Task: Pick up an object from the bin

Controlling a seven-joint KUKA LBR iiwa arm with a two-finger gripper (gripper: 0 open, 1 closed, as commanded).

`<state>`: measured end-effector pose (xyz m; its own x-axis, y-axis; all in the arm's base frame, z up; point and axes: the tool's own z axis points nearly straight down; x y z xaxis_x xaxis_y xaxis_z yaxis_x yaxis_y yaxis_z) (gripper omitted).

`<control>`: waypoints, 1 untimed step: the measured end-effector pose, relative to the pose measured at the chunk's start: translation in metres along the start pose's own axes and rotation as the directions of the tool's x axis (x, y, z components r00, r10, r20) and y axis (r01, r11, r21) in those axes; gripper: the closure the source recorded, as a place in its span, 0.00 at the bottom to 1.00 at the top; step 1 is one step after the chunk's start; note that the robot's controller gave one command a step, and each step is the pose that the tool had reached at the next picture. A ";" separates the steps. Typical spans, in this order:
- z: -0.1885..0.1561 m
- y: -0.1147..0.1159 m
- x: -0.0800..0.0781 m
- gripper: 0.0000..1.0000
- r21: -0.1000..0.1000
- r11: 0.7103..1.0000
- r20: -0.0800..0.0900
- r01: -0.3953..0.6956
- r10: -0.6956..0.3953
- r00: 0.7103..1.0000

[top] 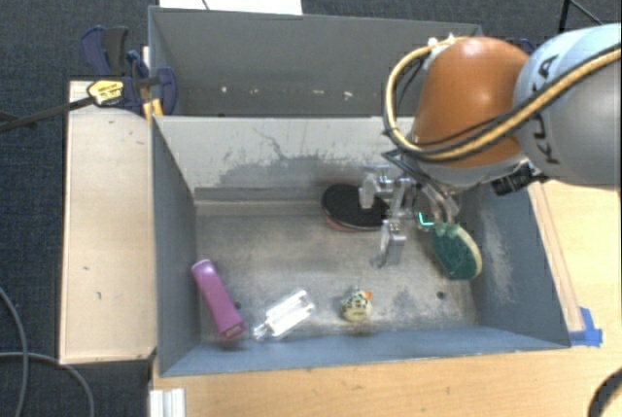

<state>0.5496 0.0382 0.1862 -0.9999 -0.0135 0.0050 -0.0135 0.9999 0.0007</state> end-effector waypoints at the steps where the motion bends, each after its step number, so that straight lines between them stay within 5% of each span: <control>1: 0.069 -0.020 -0.036 0.00 0.000 0.996 0.003 -0.087 0.087 0.996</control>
Offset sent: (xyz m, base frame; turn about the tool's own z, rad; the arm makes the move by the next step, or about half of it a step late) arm 0.0354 -0.0190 -0.0659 0.0899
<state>0.5855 0.0183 0.1166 -0.9973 0.0733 0.0022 0.0733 0.9973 0.0000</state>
